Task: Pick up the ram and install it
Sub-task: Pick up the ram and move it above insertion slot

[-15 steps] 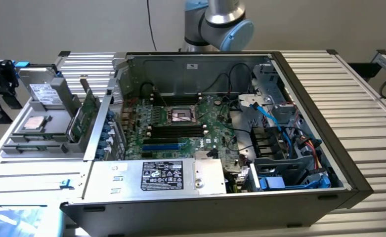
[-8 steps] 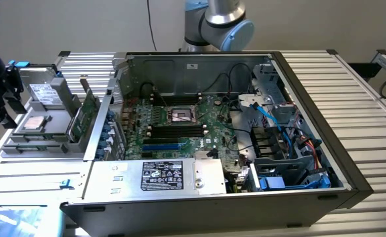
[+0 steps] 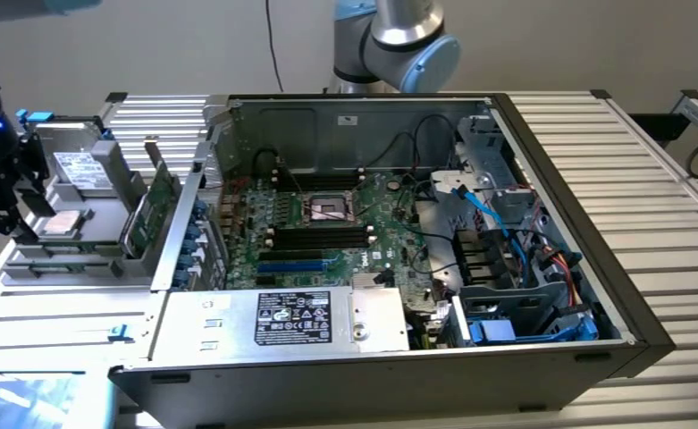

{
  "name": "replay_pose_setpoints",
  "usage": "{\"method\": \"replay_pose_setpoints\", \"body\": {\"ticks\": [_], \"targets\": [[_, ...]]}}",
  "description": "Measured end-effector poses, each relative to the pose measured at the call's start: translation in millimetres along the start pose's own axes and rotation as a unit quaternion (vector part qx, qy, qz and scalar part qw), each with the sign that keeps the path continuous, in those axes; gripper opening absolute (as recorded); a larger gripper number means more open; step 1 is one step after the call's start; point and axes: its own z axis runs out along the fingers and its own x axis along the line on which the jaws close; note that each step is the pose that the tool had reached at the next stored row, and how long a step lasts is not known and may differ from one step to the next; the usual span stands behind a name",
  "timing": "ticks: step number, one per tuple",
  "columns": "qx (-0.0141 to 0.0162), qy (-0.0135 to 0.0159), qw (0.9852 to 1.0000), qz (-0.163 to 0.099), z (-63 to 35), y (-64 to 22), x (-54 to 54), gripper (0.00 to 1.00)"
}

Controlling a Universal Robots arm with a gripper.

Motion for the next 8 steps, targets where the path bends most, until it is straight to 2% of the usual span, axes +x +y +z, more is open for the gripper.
{"method": "replay_pose_setpoints", "body": {"ticks": [3, 8], "targets": [[-0.0014, 0.0001, 1.0, 0.0, 4.8, -4.6, 3.1, 0.49], [-0.0019, 0.0001, 1.0, 0.0, 13.9, -6.2, 5.0, 0.49]]}}
